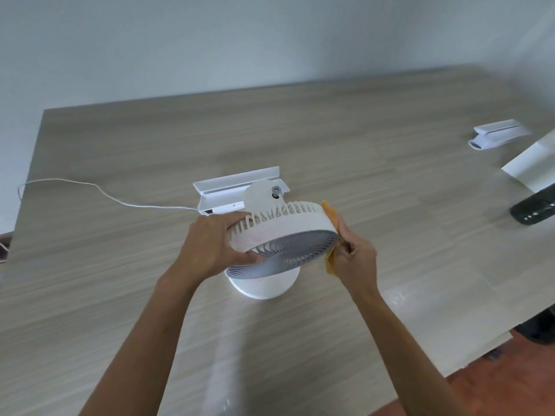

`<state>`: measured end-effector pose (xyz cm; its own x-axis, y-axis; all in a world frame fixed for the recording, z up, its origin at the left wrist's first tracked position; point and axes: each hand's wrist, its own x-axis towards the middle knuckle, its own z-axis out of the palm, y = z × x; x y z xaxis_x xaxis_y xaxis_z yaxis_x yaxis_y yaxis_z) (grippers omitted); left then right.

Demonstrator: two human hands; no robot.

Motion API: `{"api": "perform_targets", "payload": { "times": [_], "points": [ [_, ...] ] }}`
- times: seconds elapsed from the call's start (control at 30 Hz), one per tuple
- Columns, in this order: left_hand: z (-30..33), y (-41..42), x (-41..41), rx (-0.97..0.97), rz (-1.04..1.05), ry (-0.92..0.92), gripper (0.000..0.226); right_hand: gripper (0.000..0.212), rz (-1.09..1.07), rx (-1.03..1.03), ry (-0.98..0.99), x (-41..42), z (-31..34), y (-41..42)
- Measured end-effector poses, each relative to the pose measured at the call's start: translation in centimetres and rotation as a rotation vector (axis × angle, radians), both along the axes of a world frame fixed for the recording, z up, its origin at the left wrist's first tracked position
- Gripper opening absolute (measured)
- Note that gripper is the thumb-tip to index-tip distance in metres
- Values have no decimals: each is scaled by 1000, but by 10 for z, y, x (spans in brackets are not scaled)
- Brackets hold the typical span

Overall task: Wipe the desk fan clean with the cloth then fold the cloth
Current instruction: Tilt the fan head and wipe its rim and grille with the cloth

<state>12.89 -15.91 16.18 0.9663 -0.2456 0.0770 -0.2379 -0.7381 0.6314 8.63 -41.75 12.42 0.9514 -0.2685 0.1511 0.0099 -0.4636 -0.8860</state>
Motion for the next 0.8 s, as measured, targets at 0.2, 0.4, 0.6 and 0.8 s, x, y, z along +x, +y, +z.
{"api": "perform_targets", "payload": {
  "times": [0.2,0.4,0.6,0.8],
  "points": [
    [0,2,1,7,0,-1,73,66,15,-277,-254,-1,20,27],
    [3,-2,1,42,-26,-41,74,51,256,-638,-429,-1,29,64],
    [4,2,0,1,-39,-2,68,40,529,-803,-515,-1,33,78],
    [-4,4,0,-11,-30,38,71,52,533,-654,-415,-7,31,56]
  ]
}}
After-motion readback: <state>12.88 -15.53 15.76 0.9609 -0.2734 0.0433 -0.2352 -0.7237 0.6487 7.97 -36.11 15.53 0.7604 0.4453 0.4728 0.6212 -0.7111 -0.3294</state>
